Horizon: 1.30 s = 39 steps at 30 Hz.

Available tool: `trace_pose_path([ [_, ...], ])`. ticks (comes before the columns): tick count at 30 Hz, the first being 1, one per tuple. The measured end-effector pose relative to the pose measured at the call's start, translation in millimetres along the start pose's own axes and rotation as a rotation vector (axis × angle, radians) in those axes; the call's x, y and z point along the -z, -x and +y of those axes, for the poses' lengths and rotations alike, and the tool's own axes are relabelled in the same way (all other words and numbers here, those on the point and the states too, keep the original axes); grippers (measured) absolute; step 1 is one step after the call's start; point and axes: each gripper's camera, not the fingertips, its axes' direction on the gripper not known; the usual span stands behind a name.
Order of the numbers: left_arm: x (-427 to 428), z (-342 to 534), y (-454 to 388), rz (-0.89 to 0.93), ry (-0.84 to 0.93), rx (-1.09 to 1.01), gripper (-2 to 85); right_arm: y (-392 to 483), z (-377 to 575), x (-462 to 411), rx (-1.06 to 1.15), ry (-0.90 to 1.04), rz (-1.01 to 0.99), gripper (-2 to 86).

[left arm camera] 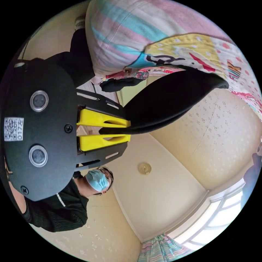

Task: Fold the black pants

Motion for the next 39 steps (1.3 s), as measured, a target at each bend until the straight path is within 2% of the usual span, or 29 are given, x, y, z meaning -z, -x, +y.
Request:
trace_pose_path([
  [2,7,-5,-23,-0.156,0.012,-0.015,4.2,-10,3,1,-0.042,0.048,0.059,4.2],
  [5,7,-8,-35,-0.280,0.065,0.004,4.1,-27,15,5,-0.096,0.061,0.131,5.3],
  [12,-8,-2,-29,-0.289,0.080,0.048,4.1,-80,49,29,-0.382,-0.199,0.005,7.3],
  [16,-28,-6,-52,-0.427,0.150,-0.035,4.1,-76,40,11,-0.397,-0.094,0.112,6.2],
  [19,-45,-10,-76,-0.530,0.189,-0.094,4.0,-57,28,4,-0.322,-0.105,0.111,3.9],
  [23,-93,-11,-146,-0.678,0.277,-0.336,3.7,11,-19,-17,-0.069,0.010,0.176,2.6],
  [24,-102,-11,-159,-0.675,0.285,-0.378,3.6,36,-35,-23,0.010,0.039,0.153,2.5],
  [28,-164,13,-273,-0.616,0.374,-0.756,3.3,139,-67,-36,0.303,0.111,0.093,2.1],
  [30,-186,36,-324,-0.566,0.423,-0.923,3.1,224,-65,-44,0.537,0.188,0.105,2.0],
  [33,-210,86,-397,-0.464,0.514,-1.136,3.2,316,-41,-48,0.767,0.244,0.113,2.2],
  [35,-226,129,-439,-0.414,0.587,-1.286,3.2,355,-28,-48,0.825,0.251,0.113,2.2],
  [39,-247,150,-456,-0.457,0.638,-1.337,3.3,366,-29,-52,0.835,0.240,0.197,2.5],
])
